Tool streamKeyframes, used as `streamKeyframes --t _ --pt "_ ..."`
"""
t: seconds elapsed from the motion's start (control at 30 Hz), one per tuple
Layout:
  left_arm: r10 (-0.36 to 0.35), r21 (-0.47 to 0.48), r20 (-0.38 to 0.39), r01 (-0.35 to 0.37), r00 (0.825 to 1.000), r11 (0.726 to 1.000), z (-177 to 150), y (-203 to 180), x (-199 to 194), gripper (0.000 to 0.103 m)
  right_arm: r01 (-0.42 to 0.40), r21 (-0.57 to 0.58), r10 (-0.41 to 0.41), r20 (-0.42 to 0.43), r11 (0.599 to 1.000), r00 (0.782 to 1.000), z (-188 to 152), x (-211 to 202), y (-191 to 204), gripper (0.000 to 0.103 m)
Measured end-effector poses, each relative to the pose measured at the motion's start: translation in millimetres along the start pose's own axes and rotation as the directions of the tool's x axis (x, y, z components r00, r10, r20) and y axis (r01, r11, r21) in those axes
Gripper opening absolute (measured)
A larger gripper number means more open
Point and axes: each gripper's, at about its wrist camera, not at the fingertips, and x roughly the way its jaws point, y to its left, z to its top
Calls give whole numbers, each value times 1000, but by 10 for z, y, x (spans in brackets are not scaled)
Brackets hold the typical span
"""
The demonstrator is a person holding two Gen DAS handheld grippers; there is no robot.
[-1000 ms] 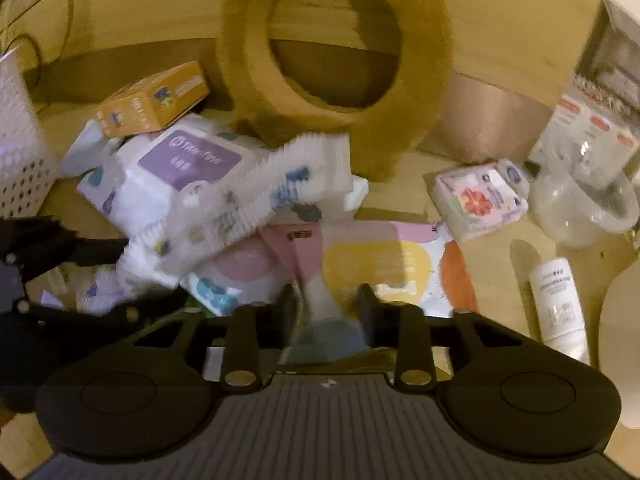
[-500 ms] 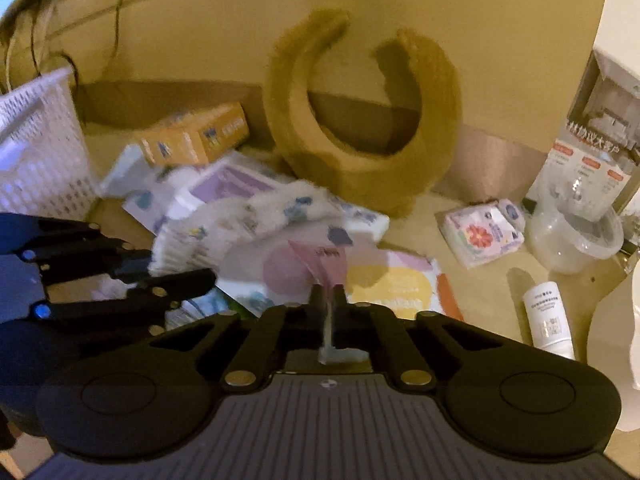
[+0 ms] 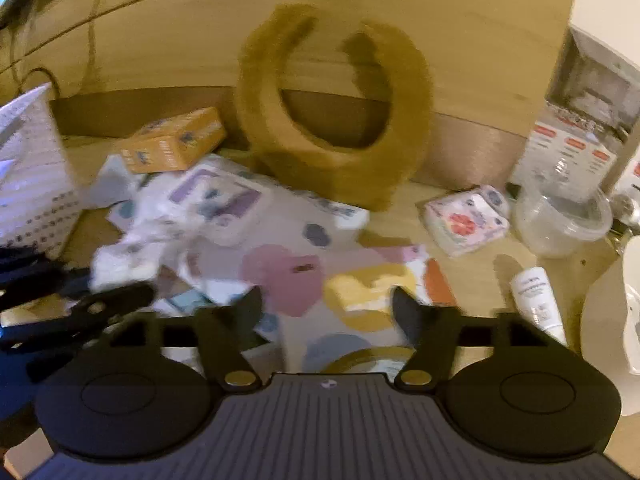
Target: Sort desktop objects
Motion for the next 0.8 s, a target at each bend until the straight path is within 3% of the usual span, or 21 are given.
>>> streamKeyframes --t 0.1,0.37,0.57,0.67,0.77,0.8 --pt "6 -12 -13 -6 1000 1000 -23 15 40 12 26 -16 -26 -23 1000 999 22 100 -50 98" --pt "14 -27 -24 -14 1000 1000 14 34 116 13 -25 24 28 -135 999 990 39 475 -274 101" --pt "18 -20 -46 -19 999 1000 15 6 196 14 -85 131 105 -152 988 983 41 638 -445 103" --pt "15 -22 -57 -16 998 1000 9 -13 238 14 -78 123 96 -147 989 984 36 649 -407 103" --pt "17 -19 -61 -18 998 1000 15 -42 262 14 -107 105 118 -108 989 987 1 581 -349 87" --pt "15 -20 -61 -16 998 1000 20 -52 269 14 -121 81 128 -88 989 988 -6 533 -307 69"
